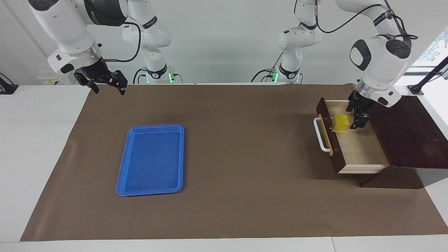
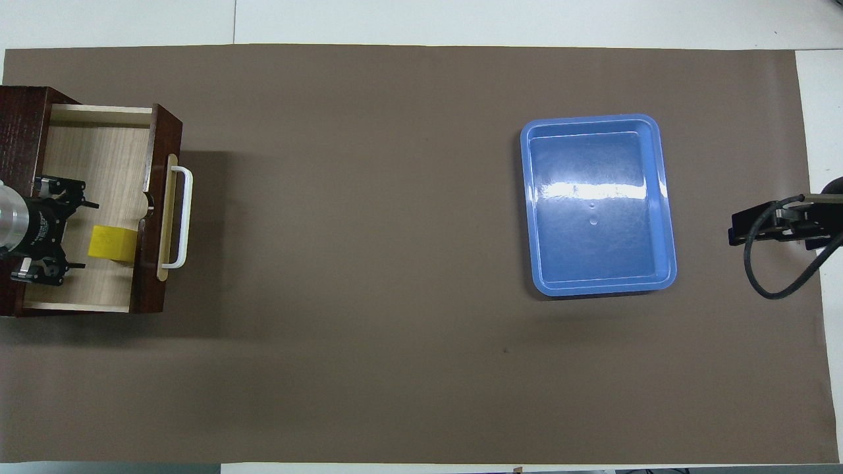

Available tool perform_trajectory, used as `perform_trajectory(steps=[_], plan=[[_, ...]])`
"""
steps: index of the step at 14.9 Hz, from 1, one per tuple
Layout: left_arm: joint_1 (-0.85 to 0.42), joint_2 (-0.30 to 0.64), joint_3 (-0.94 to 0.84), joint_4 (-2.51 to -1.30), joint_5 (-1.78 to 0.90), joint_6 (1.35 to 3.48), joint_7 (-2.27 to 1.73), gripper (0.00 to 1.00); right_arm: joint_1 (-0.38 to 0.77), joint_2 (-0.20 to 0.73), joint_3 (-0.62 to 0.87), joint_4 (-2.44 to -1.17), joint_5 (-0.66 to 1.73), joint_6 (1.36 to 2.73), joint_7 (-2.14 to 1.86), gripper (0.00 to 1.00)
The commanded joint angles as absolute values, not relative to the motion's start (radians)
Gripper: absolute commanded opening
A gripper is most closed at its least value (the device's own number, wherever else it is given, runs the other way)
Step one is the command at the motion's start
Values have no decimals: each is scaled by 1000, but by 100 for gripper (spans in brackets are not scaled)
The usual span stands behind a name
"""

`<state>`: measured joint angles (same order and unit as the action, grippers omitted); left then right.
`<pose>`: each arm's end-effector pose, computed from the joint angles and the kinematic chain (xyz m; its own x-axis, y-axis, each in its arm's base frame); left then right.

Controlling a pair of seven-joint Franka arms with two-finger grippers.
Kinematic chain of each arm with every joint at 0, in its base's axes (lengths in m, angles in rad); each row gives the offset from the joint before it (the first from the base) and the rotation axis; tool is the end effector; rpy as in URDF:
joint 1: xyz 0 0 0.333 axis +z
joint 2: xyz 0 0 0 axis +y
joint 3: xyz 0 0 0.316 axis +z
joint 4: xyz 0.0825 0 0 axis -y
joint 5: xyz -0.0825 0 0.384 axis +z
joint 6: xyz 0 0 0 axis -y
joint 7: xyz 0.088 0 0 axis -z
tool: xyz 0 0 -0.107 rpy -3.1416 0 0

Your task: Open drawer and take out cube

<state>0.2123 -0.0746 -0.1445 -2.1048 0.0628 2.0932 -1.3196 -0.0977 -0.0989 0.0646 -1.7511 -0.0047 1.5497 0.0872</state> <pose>0.5328 0.0381 0.4564 0.2090 0.9746 0.0800 0.9762 -0.2129 0.0424 0.5167 -0.0161 0.5911 0.9875 -0.1209 -0.1012 -0.1195 -0.9926 0.0200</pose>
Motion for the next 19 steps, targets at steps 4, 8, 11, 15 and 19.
perform_trajectory(steps=[4,8,11,15,19], plan=[[204,-89,-143,-2168,49,2149,-1371,100,-55,-144,71,-1858,64,1597,317,100],[187,-71,-144,-2168,49,2154,-1377,82,-25,-150,71,-1911,129,1644,463,100],[199,-63,-143,-2152,51,2151,-1358,25,9,-132,71,-1922,190,1676,616,100],[213,-6,-141,-2019,51,2061,-1359,0,84,-77,71,-1933,293,1749,857,100],[132,73,-149,-1710,31,1762,-1399,0,164,-17,71,-1933,409,1857,1082,100]])
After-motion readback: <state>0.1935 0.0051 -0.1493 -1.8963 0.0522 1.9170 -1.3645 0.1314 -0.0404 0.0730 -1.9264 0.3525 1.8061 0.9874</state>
